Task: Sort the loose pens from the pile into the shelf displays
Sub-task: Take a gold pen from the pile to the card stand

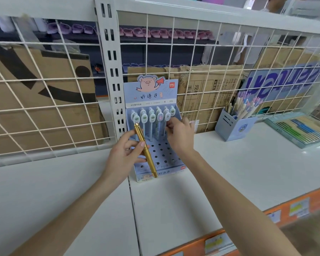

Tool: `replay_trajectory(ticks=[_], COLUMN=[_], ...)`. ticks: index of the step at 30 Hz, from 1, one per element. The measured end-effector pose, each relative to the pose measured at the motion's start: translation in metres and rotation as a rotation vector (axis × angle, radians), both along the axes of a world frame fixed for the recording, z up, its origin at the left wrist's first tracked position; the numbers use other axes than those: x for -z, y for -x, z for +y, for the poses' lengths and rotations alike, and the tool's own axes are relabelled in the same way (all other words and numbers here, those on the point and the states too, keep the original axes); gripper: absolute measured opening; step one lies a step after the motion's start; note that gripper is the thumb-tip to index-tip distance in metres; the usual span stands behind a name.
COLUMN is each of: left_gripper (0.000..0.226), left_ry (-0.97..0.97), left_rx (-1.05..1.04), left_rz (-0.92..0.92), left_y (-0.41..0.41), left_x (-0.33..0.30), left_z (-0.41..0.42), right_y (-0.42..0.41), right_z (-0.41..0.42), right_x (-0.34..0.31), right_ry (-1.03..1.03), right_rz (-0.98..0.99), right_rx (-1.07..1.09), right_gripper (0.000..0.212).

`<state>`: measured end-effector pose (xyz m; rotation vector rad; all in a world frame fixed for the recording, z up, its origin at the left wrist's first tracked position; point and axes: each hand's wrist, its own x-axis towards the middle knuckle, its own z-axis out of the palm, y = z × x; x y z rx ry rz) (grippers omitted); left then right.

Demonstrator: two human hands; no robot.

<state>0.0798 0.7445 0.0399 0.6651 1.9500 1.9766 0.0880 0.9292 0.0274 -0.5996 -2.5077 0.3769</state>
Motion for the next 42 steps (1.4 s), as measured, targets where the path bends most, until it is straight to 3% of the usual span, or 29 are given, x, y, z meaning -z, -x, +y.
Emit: replay_trajectory(ticks=[25, 31, 37, 42], left_gripper=[0.033, 0.030, 0.038, 0.039], left_ry=[0.034, 0.026, 0.009, -0.057], left_rx=[0.027, 0.080, 0.173, 0.187], left_rz=[0.002, -0.047, -0.071, -0.070], left_y=[-0.007, -0.018, -0.038, -0.064], left_x=[-0.008, -0.004, 0.003, -0.001], left_z=[-0.007, -0.004, 0.020, 0.048], right_y=[-0.006, -0.047, -0.120, -0.176], right_z=[-0.014, -0.026, -0.026, -0.013], right_x=[-0.007, -0.003, 0.003, 0.005], right_ry=[0.002, 0.418, 0.936, 1.036], right_rz=[-0.028, 0.174, 0.141, 0.052], right_rx=[0.080, 0.029, -0.074, -0.210], right_gripper=[0.021, 0.034, 0.016, 0.007])
